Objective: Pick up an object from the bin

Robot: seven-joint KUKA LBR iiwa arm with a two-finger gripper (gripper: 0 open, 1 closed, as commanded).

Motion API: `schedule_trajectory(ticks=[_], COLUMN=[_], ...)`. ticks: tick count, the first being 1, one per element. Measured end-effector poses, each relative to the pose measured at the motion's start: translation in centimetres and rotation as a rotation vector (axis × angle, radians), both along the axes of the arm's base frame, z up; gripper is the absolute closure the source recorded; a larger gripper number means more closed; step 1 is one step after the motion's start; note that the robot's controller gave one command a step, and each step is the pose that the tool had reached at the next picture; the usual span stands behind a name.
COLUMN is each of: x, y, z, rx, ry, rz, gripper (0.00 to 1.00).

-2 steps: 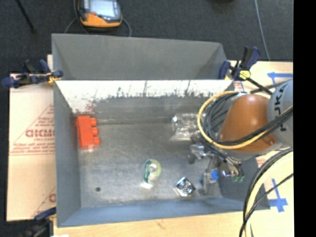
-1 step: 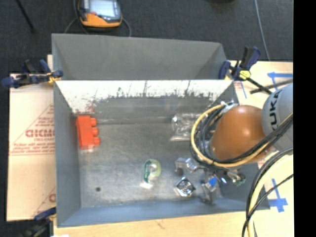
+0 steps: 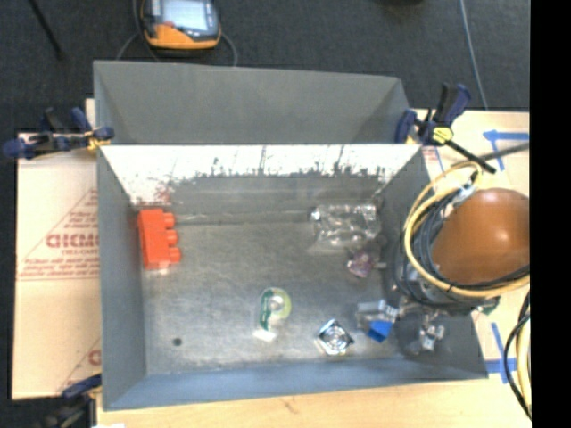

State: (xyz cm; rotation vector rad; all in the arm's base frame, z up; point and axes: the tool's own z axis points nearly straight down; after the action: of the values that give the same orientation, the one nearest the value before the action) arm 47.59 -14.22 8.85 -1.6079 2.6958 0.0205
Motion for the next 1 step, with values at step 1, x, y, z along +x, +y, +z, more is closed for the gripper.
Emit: schedule_trajectory(ticks=[1], x=[0.10], y=[-0.35], z=[-0.03], rx=[-0.006], ry=[-0.004], rz=[-0.001], gripper=[1.00])
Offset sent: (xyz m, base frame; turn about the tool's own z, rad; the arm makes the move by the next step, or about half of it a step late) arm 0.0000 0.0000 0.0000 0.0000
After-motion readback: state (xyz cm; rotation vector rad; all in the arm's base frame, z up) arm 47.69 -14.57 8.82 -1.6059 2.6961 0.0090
